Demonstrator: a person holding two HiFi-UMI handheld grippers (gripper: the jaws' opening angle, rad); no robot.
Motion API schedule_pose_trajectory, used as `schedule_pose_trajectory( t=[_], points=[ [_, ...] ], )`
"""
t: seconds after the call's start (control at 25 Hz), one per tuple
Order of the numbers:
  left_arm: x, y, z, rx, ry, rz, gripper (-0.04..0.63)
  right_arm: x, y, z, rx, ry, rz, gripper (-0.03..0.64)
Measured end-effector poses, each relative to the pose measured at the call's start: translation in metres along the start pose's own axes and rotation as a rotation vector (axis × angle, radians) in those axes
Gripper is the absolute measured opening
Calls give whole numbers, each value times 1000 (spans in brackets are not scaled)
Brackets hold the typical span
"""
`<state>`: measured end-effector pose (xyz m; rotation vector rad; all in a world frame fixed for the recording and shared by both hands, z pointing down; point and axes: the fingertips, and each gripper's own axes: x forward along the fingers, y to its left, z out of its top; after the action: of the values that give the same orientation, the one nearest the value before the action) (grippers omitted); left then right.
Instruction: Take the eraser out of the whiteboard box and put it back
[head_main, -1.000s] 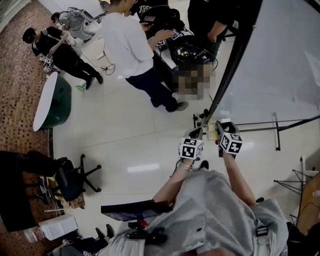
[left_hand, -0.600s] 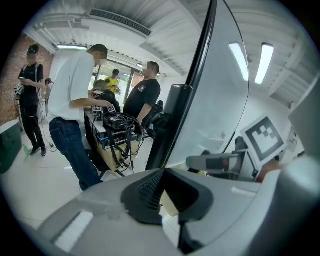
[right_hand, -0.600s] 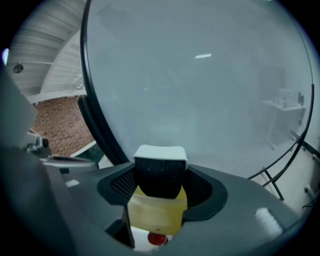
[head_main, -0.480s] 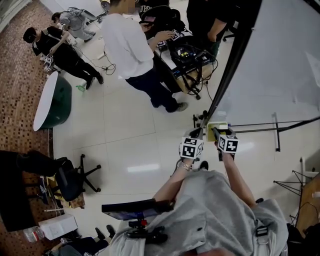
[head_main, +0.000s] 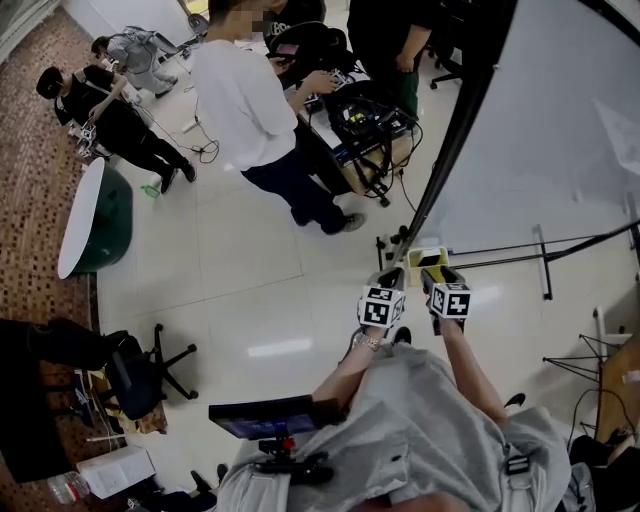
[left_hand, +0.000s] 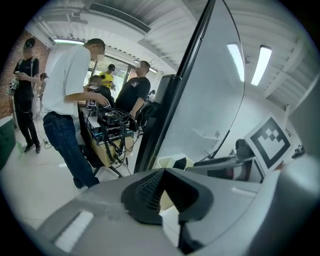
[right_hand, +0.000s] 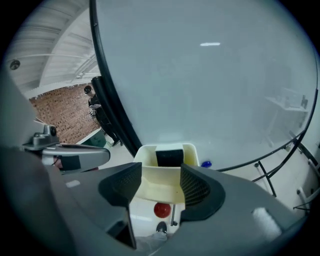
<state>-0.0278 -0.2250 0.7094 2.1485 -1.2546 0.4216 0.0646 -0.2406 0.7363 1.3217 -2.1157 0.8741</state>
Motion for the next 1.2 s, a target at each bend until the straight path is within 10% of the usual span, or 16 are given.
schedule_pose_trajectory(
  t=[0.32,0.64,0.88,1.2],
  points=[
    [-7,-46,-38,6,26,-37,3,-34,12,-30,-30,-19,16,3],
    [-44,-98,-67,-13,-19,70,3,-97,38,-72,-45,-45,207,2],
    [-58,-155,-126,-10,56,92,3,-136,16,-131,-38,1,188,3],
    [-68,-180,-109,-14,6,67,3,-165,16,-125,-68,-48,216,2]
  ],
)
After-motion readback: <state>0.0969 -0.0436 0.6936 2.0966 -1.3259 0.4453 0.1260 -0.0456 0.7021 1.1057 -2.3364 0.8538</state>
